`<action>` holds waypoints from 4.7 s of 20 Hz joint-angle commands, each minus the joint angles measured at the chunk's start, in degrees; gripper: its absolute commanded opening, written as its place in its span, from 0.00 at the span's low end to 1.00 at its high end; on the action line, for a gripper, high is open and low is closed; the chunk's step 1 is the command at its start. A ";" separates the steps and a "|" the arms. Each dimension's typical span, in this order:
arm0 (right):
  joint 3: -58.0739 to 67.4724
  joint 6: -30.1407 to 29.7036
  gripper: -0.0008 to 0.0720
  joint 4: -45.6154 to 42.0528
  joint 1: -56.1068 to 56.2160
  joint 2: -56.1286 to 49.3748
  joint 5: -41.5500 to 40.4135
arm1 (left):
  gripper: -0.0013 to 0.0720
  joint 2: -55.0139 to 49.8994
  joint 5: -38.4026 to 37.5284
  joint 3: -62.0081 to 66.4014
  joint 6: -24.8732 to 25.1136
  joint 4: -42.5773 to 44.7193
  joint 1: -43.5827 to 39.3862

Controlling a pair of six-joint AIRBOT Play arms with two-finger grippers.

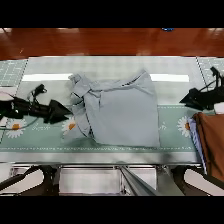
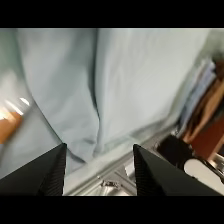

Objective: Fold the shirts.

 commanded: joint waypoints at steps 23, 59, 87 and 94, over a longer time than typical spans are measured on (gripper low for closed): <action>-25.42 -6.62 0.57 9.05 -1.95 17.73 -5.70 | 0.15 -0.66 14.84 -13.81 6.19 -14.19 -14.78; -4.81 -1.92 0.06 15.10 17.44 12.39 -4.13 | 0.04 3.04 -2.78 13.62 7.10 -13.09 2.25; 54.66 11.21 0.06 -14.43 17.46 34.88 24.68 | 0.04 41.55 1.05 63.73 -22.64 60.76 -26.10; 28.74 7.67 0.06 -11.98 17.46 31.28 12.41 | 0.04 25.70 1.84 53.77 -25.42 60.00 -26.10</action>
